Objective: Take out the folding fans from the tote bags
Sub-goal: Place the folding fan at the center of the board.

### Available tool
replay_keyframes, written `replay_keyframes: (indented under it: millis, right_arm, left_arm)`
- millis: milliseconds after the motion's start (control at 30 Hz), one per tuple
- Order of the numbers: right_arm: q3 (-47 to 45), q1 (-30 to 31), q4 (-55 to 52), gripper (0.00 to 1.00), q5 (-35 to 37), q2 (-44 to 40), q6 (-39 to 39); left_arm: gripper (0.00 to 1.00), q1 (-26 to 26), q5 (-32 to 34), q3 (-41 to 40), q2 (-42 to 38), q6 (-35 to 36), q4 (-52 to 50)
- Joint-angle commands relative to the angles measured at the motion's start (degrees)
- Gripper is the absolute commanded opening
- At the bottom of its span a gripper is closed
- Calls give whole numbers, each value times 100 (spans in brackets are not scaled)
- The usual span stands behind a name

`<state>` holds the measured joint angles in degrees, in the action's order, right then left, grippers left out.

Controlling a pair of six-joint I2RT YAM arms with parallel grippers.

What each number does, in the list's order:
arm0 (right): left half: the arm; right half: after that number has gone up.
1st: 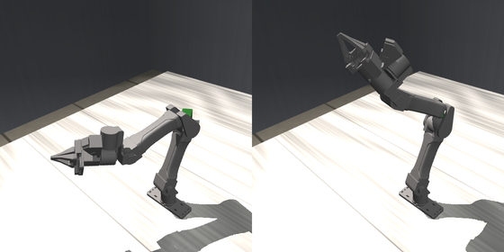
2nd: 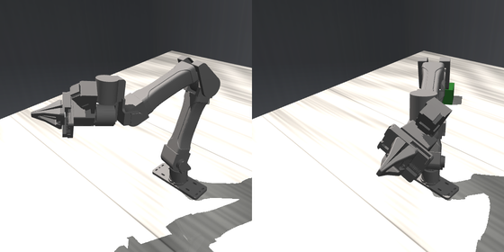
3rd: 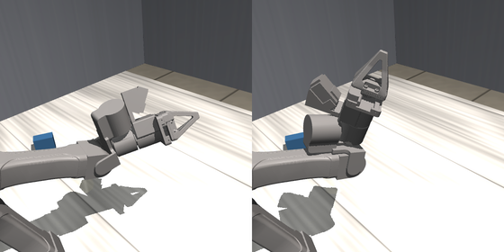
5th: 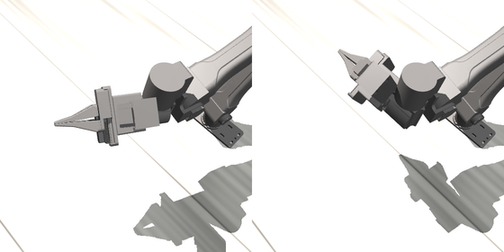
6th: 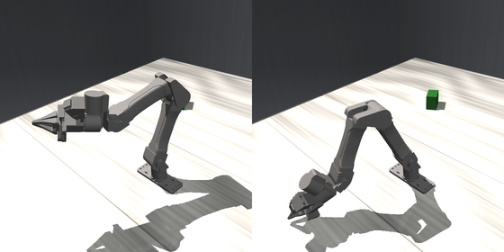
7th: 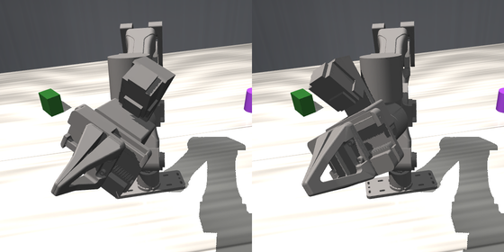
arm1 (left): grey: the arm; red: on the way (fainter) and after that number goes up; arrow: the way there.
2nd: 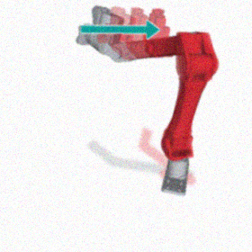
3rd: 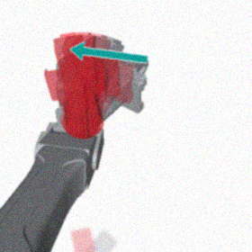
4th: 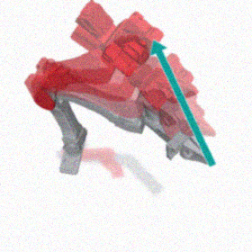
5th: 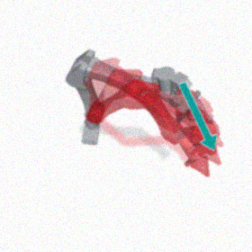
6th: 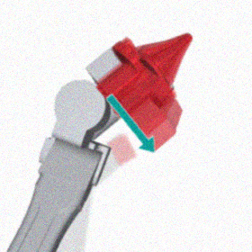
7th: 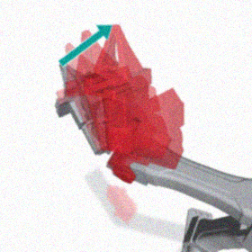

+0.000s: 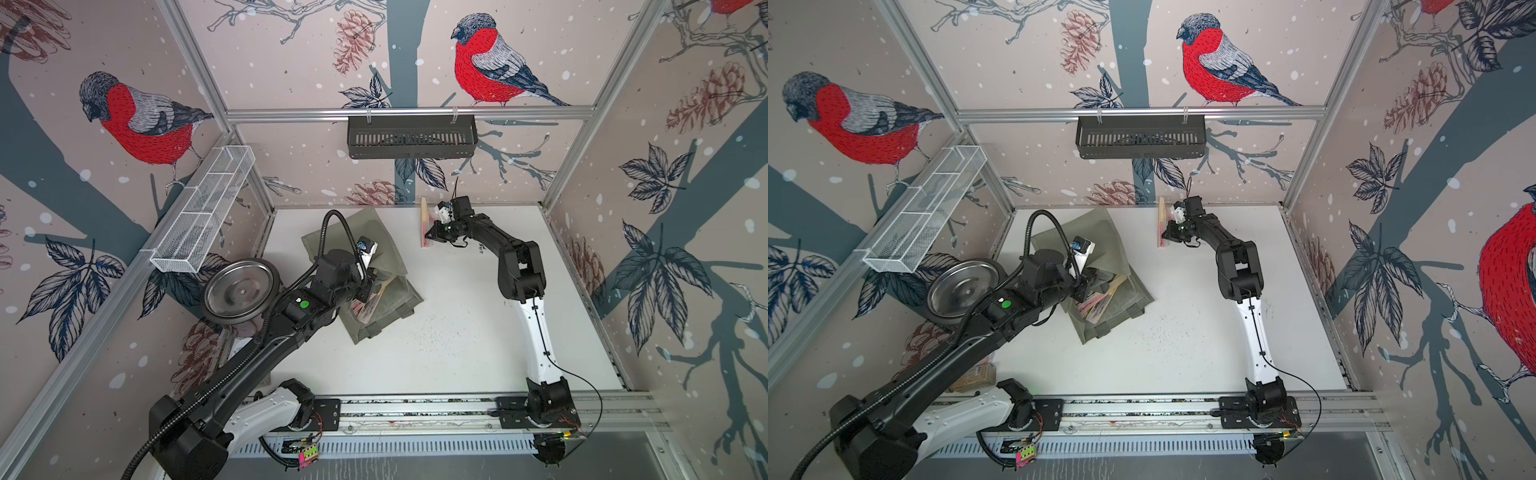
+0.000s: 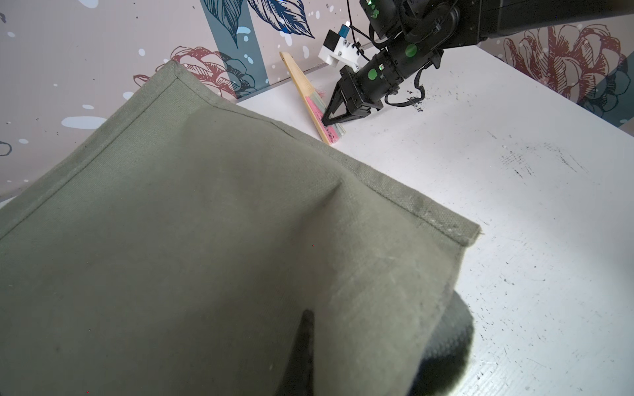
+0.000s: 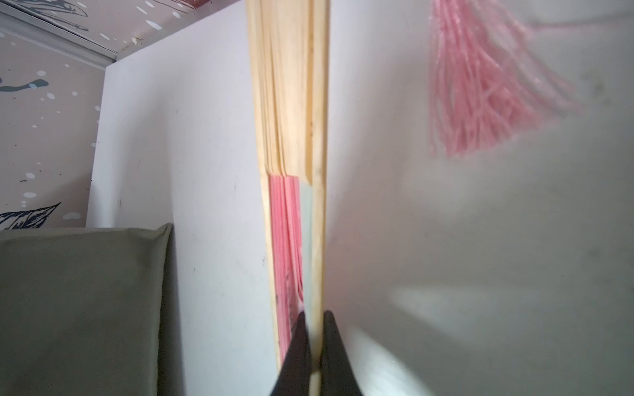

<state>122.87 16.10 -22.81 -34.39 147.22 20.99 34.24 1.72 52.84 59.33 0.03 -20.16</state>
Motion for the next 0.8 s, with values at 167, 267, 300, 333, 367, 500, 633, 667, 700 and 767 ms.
replay_keyframes:
  millis: [167,267,300,333,367,500,633,667,700,767]
  right_arm:
    - [194,-86,-124,25,-57,305,1]
    - [202,-110,-84,35,-108,332,-21]
    - [215,-122,-92,37,-93,319,-72]
    - [220,-122,-111,38,-34,294,-115]
    - [212,-133,-134,39,28,268,-129]
    - [19,-166,25,43,-4,51,-69]
    - [-499,-118,306,44,149,-424,-85]
    - [-689,-108,414,44,227,-616,-50]
    - [-903,-105,555,44,305,-819,6]
    - [-1722,-90,1095,44,418,-1417,211]
  left_arm:
    - [0,8,46,3,3,41,230]
    - [0,10,57,-2,19,41,241]
    - [0,12,50,11,25,41,226]
    - [0,9,40,16,32,41,208]
    - [0,12,39,16,35,41,206]
    - [0,12,83,0,30,42,232]
    - [0,11,79,7,52,40,210]
    - [0,15,96,6,52,41,206]
    - [0,21,109,-1,43,41,213]
    - [0,21,103,3,59,41,215]
